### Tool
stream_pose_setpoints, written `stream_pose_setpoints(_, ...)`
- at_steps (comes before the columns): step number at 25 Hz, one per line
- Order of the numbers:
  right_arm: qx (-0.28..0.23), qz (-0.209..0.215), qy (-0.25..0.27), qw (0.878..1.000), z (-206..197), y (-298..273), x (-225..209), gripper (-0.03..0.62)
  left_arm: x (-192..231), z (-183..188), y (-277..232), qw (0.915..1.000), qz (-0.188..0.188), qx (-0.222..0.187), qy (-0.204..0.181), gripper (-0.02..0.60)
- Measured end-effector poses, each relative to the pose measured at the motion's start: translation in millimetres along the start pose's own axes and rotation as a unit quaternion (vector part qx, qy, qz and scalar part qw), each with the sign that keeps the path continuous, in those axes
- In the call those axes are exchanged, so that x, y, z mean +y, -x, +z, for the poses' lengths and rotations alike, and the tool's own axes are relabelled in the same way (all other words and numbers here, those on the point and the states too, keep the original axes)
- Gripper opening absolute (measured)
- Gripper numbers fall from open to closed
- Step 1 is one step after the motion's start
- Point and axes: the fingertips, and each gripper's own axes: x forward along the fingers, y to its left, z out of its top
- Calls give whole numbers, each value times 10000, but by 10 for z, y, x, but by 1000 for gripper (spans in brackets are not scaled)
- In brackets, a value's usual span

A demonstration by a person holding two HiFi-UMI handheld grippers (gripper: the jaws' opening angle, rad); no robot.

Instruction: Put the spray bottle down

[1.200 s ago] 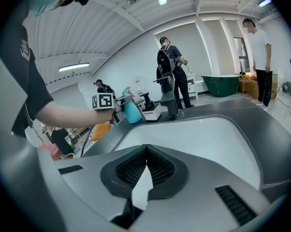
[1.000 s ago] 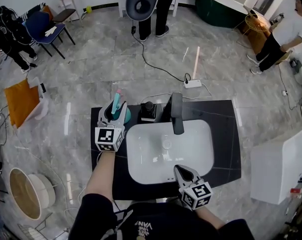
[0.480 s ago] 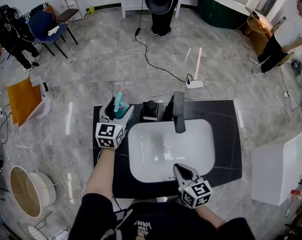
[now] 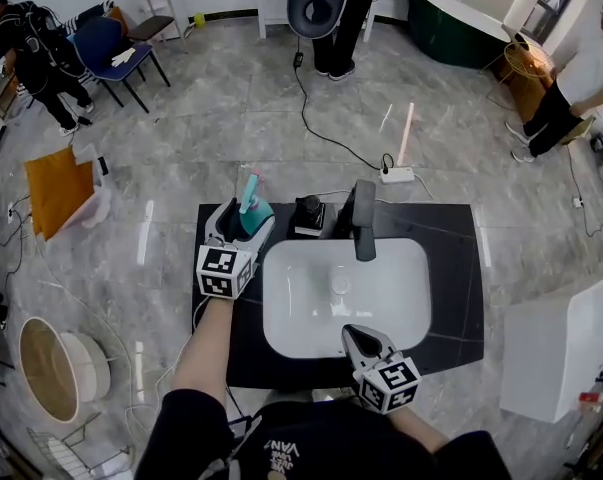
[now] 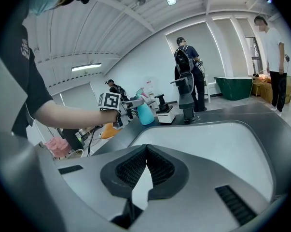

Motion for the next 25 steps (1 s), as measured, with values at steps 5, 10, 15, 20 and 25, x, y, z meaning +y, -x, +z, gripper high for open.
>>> stream_pose_setpoints(5,-7,181,113,9998,6,43,59,-2,-78,-107,246,9997,186,158,71,362)
stream_pose_setpoints(10,-24,389,239,9990,-19,83,103,-2,-173,-183,530,9991,368,211,47,272)
stream_pose_setpoints(15,-26,616,375,9974,-50,149,159,-2,-283,-208,847,9980,610,183,-10,185)
stream_pose_setpoints(20,-54,829,497,9953,-86,242,212,-2,-450,-308,1160,9961,842,281,-29,65)
stream_pose_setpoints(25,-122,954,578,9937,-115,383,224,-2,-670,-376,1435,9949,954,341,38,12)
